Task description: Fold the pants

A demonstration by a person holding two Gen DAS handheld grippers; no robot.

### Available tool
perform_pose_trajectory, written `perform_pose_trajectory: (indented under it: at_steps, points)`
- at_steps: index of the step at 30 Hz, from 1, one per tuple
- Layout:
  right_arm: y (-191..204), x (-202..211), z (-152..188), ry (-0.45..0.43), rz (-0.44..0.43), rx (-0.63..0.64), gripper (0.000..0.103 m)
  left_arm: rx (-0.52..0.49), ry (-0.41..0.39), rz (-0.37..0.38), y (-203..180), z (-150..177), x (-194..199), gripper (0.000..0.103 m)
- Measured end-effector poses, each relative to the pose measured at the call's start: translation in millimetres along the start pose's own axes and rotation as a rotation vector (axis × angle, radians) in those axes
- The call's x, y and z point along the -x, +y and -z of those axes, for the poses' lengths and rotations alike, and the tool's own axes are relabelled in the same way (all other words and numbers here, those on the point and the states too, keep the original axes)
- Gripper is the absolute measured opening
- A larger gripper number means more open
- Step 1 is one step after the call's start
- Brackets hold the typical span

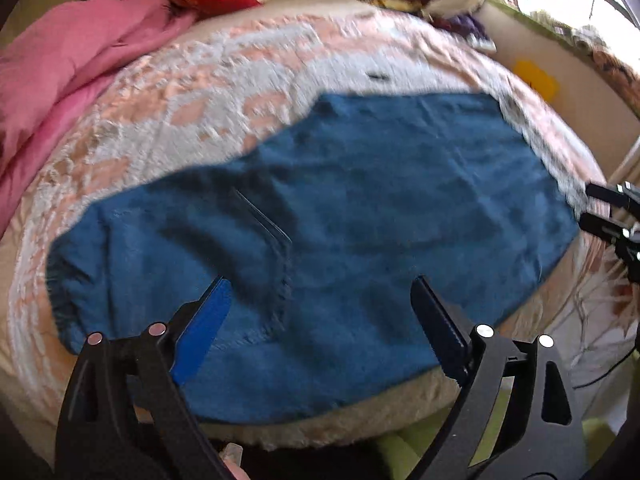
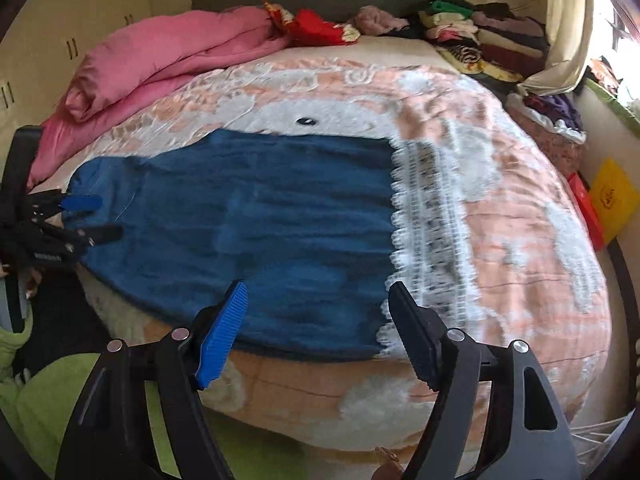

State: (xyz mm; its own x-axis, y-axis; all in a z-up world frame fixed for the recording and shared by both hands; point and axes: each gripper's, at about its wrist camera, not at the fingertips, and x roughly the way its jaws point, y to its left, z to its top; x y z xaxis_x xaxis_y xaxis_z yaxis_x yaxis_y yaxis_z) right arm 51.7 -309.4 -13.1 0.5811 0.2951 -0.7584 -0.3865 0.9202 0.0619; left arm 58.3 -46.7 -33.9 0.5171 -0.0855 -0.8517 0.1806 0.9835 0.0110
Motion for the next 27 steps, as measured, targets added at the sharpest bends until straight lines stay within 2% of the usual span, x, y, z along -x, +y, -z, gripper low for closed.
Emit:
perform_pose_trajectory:
  at_steps: [4, 8, 15, 27]
  points:
    - [8, -12, 5, 0.032, -0.009, 0.009, 0.072, -0.036, 0.057, -0.017, -8, 11, -14, 0.089]
    - [1, -38, 18, 0.137, 0.021, -0.025, 0.072, -0.060, 0.080, -0.015, -12, 15, -21, 0.091]
    - [4, -32, 18, 0.125, 0.006, -0.027, 0.072, -0.048, 0.061, 0.005, -8, 14, -16, 0.092]
    - [3, 14, 4, 0.000, -0.024, -0.039, 0.075, -0.029, -0.046, 0.023, -12, 2, 19, 0.093]
